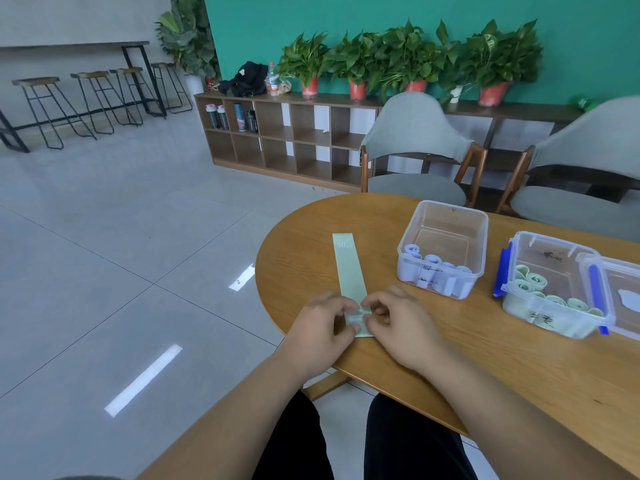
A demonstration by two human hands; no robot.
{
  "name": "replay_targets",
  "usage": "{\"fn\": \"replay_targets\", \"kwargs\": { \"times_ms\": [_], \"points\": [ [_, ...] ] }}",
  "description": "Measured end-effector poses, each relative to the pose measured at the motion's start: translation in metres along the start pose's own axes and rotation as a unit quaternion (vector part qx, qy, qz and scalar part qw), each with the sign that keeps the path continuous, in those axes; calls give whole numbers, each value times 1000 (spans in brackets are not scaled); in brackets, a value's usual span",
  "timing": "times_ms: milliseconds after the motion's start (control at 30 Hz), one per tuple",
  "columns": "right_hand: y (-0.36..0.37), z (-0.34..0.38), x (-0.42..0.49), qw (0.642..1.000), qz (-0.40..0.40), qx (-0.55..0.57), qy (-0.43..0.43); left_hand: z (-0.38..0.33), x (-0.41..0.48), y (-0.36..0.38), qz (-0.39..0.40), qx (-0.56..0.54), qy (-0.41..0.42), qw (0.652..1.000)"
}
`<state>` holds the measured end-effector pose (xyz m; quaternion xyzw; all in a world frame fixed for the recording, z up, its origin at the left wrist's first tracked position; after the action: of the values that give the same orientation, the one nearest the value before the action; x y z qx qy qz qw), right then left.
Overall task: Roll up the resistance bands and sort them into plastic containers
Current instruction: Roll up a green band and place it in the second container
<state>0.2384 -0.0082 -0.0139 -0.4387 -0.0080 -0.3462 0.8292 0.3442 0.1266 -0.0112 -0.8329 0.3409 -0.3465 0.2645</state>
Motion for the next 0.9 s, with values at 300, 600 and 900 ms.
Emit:
{"fn": "replay_targets", "kwargs": {
  "times_ms": [300,600,900],
  "points": [
    [-8,4,-30,992,-14,-9,-129,0,-17,2,-54,-10,52,997],
    [-10,9,-37,985,-52,-56,-156,-3,-22,1,-108,-17,58,992],
    [-14,9,-37,984,-65,-53,-160,-3,-26,-2,-105,-34,71,991]
  ]
}}
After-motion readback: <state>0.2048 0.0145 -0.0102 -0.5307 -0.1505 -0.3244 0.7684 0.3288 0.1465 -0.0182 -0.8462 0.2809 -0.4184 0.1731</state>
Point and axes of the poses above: each hand's wrist, its own x-axis towards the middle knuckle, its own y-axis out of the palm, z = x × y, the point moved 7 cm from there along x, towards the middle knuckle, and after that the axes turned 8 degrees about -z, right-handed, at the moved point
